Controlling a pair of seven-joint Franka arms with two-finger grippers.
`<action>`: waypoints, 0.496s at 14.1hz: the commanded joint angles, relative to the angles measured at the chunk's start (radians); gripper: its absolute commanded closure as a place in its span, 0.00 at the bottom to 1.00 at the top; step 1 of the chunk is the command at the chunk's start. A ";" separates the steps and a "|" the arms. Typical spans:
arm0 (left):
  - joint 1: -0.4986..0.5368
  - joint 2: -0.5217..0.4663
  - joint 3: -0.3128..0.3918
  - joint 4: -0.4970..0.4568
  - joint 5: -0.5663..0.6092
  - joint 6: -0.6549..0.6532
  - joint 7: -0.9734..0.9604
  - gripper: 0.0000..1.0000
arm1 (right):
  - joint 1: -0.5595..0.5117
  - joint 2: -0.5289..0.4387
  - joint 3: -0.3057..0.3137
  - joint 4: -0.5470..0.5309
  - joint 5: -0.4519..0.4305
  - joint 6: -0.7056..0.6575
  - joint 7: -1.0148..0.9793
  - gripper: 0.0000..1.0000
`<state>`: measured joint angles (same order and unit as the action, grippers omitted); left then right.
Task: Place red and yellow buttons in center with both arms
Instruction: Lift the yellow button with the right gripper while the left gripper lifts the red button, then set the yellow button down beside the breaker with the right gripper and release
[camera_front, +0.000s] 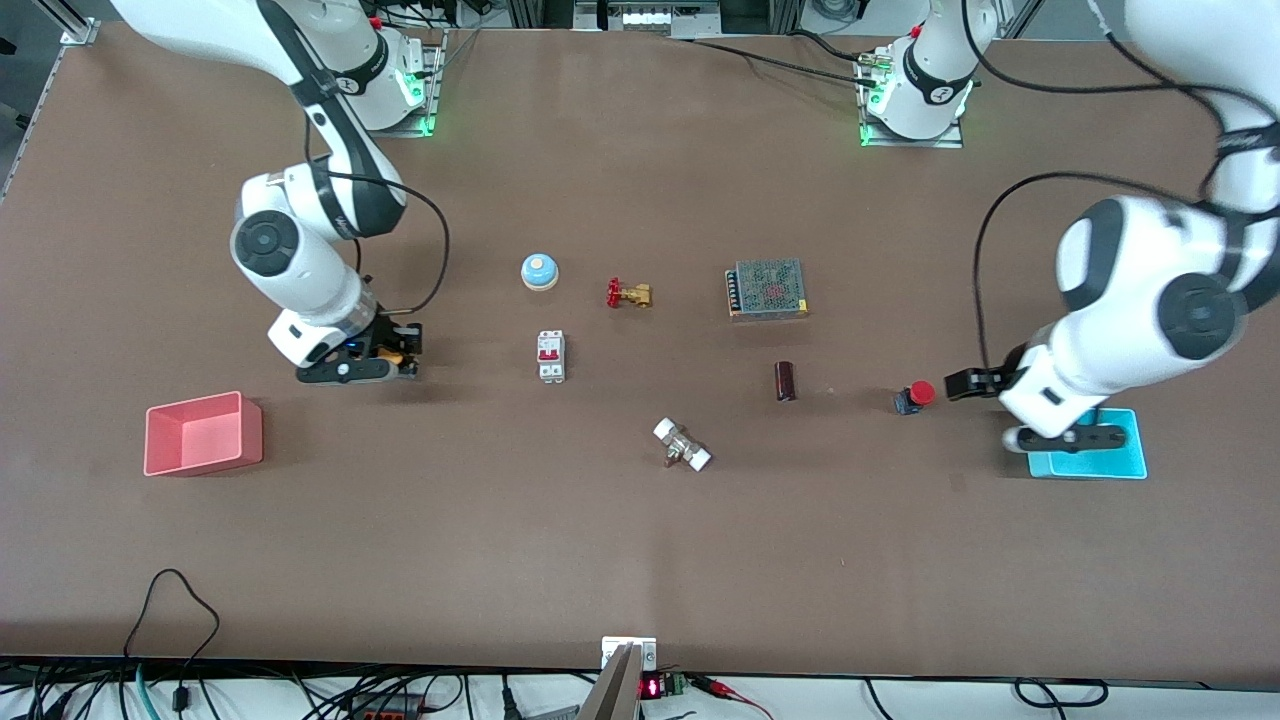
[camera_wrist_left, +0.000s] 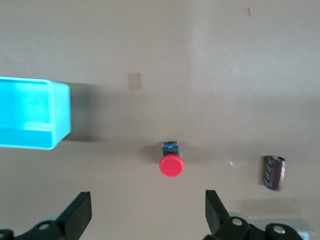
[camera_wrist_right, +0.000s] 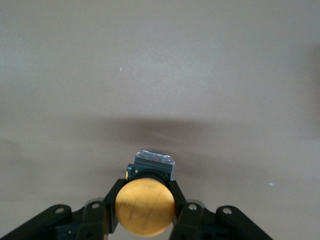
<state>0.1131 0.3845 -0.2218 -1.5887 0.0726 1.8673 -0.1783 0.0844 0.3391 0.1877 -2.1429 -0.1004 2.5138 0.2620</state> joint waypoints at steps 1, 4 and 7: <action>0.000 0.019 -0.001 0.151 0.004 -0.138 0.084 0.00 | 0.005 0.026 -0.001 0.000 -0.018 0.031 0.023 0.59; 0.008 0.004 0.001 0.266 0.003 -0.250 0.143 0.00 | 0.003 0.052 -0.001 0.001 -0.019 0.051 0.022 0.59; 0.008 -0.010 -0.007 0.389 -0.002 -0.387 0.146 0.00 | 0.003 0.058 -0.001 0.003 -0.019 0.053 0.023 0.56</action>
<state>0.1197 0.3754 -0.2218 -1.2830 0.0726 1.5656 -0.0575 0.0881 0.3971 0.1860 -2.1428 -0.1008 2.5552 0.2646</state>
